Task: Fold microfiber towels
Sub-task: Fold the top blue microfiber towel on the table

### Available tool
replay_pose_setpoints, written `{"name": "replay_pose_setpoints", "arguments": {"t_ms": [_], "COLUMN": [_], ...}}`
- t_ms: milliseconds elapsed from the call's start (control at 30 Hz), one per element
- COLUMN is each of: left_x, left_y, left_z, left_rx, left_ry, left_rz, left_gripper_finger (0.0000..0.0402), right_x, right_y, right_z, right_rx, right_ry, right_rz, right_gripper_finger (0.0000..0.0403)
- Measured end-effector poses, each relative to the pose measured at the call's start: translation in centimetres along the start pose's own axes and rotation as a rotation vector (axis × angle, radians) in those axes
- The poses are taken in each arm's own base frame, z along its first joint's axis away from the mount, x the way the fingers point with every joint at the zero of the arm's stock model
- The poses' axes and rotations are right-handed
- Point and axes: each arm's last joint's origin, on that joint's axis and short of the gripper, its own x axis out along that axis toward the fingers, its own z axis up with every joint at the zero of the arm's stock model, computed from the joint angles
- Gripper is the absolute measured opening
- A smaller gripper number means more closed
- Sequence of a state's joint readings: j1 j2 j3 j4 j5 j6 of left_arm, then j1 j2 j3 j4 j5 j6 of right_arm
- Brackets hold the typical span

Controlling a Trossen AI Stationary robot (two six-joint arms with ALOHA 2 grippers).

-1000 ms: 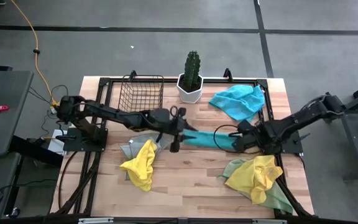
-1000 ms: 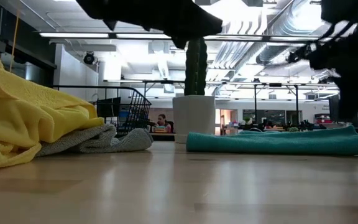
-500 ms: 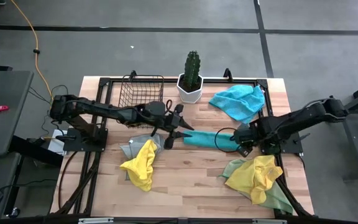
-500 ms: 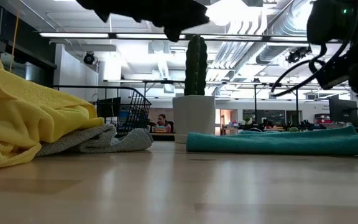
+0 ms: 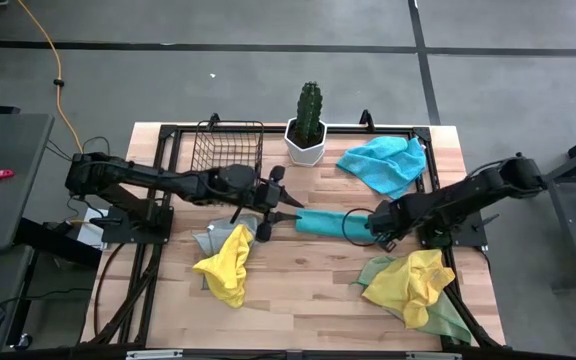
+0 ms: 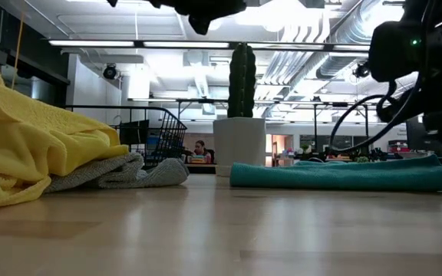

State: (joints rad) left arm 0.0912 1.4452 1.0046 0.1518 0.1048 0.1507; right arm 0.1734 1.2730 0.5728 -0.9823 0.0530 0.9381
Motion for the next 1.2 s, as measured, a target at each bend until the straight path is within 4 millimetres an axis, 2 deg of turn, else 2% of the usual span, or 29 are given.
{"name": "replay_pose_setpoints", "arguments": {"t_ms": [200, 467, 700, 867, 1000, 1200], "left_x": [0.1, 0.1, 0.1, 0.0, 0.0, 0.0], "left_y": [-0.7, -0.8, -0.7, -0.7, -0.7, -0.7], "left_z": [0.0, 0.0, -0.2, -0.2, -0.4, -0.6], "left_rx": [0.029, 0.046, 0.046, 0.046, 0.046, 0.046], "left_ry": [0.018, 0.032, 0.053, 0.058, 0.071, 0.096], "left_rz": [0.062, 0.095, 0.122, 0.121, 0.119, 0.115], "left_gripper_finger": [0.0119, 0.0119, 0.0119, 0.0119, 0.0119, 0.0119], "right_x": [0.6, 0.5, -0.2, -1.3, -2.2, -3.7], "right_y": [0.9, 0.3, -1.3, -1.5, -1.7, -2.2], "right_z": [1.1, 2.8, 1.5, 0.9, 0.9, 0.7], "right_rx": [-0.011, 0.01, 0.035, 0.07, 0.099, 0.179], "right_ry": [-0.04, -0.157, -0.059, -0.135, -0.233, -0.348], "right_rz": [0.057, 0.051, -0.017, 0.022, 0.086, 0.211], "right_gripper_finger": [0.0014, 0.0006, 0.0007, 0.0011, 0.004, 0.0121]}}
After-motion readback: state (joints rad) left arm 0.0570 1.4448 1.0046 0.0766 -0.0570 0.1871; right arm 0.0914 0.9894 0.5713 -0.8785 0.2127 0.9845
